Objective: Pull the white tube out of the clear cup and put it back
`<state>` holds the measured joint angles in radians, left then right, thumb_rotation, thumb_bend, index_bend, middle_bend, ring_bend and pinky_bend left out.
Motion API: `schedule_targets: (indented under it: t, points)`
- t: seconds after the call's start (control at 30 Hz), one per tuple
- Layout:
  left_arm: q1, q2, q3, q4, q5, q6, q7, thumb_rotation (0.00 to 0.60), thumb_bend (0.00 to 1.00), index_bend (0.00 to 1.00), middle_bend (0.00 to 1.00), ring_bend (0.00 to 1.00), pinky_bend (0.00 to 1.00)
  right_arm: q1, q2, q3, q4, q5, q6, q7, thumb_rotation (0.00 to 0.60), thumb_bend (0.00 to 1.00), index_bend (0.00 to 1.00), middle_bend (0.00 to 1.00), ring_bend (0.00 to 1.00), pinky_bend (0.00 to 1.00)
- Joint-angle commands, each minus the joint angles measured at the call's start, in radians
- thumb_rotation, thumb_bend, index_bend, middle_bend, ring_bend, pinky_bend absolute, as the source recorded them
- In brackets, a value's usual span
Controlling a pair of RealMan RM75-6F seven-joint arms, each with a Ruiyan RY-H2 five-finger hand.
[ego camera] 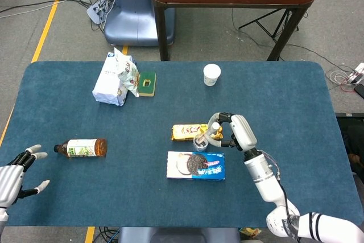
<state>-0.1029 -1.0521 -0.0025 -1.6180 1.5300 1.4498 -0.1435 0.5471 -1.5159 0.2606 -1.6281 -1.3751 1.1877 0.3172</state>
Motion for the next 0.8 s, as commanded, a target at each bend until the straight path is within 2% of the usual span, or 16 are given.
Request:
schedule_targets:
  t: [0.03,0.8]
  points:
    - [0.002,0.002,-0.001,0.001,0.001,0.003,-0.004,0.6,0.21,0.28,0.16,0.21,0.4,0.001,-0.014,-0.01,0.018,0.001,-0.002,0.003,0.6,0.53,0.74,0.68,0.49,0.45]
    - [0.001,0.006,0.003,-0.001,0.008,-0.003,-0.009,0.6,0.21,0.28,0.16,0.21,0.39,-0.005,-0.076,-0.052,0.146,0.001,-0.022,0.03,0.6,0.53,0.75,0.63,0.45,0.45]
